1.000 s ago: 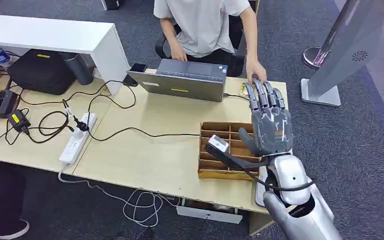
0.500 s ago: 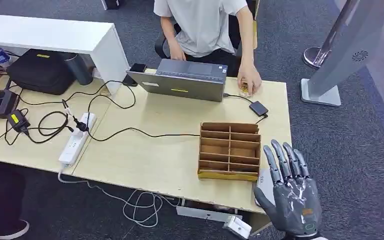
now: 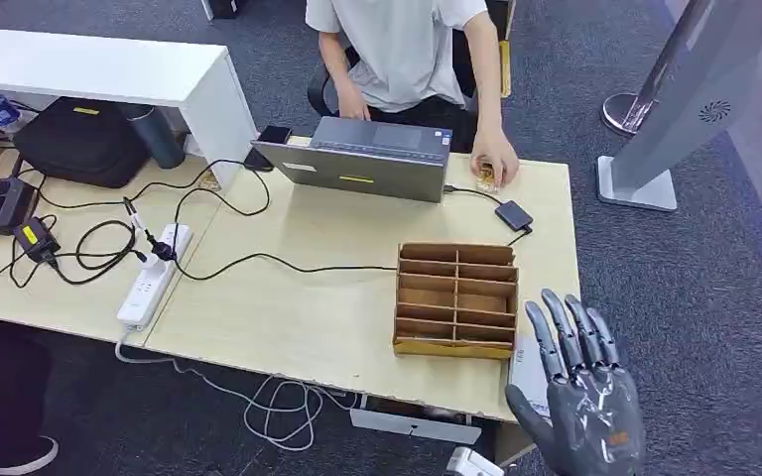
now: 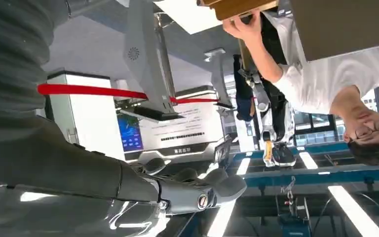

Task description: Pass the card to the sensor for recognition and then transmit it.

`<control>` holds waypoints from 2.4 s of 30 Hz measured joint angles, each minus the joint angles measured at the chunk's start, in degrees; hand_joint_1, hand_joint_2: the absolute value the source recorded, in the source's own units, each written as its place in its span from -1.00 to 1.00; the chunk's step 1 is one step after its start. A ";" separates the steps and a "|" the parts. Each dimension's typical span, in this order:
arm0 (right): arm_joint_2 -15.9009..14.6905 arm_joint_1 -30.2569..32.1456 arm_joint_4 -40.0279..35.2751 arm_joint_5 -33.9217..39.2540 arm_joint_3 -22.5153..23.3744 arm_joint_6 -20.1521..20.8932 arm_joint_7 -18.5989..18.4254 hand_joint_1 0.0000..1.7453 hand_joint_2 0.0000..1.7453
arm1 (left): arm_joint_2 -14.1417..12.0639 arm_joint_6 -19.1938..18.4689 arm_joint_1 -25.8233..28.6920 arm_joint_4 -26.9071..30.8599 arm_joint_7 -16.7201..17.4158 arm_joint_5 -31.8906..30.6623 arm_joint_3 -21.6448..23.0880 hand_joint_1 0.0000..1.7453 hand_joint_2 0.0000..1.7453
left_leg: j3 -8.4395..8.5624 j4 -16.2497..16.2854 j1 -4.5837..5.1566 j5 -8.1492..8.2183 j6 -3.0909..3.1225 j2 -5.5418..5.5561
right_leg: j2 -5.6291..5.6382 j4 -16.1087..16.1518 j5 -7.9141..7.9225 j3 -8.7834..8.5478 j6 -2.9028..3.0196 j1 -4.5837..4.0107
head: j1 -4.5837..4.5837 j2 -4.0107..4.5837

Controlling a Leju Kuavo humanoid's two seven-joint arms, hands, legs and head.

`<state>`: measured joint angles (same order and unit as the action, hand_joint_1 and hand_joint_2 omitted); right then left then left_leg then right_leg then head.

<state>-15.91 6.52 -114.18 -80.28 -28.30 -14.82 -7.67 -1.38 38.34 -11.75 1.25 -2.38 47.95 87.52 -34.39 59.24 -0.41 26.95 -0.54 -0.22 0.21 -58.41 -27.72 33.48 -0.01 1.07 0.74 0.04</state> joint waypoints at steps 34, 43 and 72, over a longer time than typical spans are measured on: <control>13.57 -11.76 31.61 6.19 -4.07 0.96 -0.35 -1.00 1.00 | 1.44 -0.02 -2.31 0.00 4.04 -3.74 0.11 -1.00 1.00 | 0.07 -0.02 -0.14 -0.11 -0.13 -0.11 | 0.10 -0.02 0.13 -0.07 0.19 -0.14 | 0.00 0.00; 14.30 -12.25 33.46 6.49 -4.37 0.96 -0.59 -1.00 1.00 | 1.44 0.00 -2.31 0.00 4.35 -4.02 0.44 -1.00 1.00 | 0.06 -0.02 -0.14 -0.11 -0.12 -0.11 | 0.10 -0.01 0.13 -0.07 0.18 -0.15 | -0.02 0.00; 15.91 -15.16 40.94 6.49 -1.31 -1.37 -3.58 -1.00 1.00 | 0.61 0.00 -2.32 0.00 5.49 -5.86 0.90 -1.00 1.00 | 0.07 -0.01 -0.15 -0.11 -0.12 -0.11 | 0.10 -0.01 0.13 -0.06 0.19 -0.15 | -0.02 0.00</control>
<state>0.00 -8.64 -73.25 -73.79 -29.62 -16.19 -11.26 -0.77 38.34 -14.08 1.25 3.10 42.10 88.41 -34.32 59.22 -0.56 26.83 -0.66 -0.34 0.32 -58.43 -27.60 33.42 0.17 0.92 0.72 0.04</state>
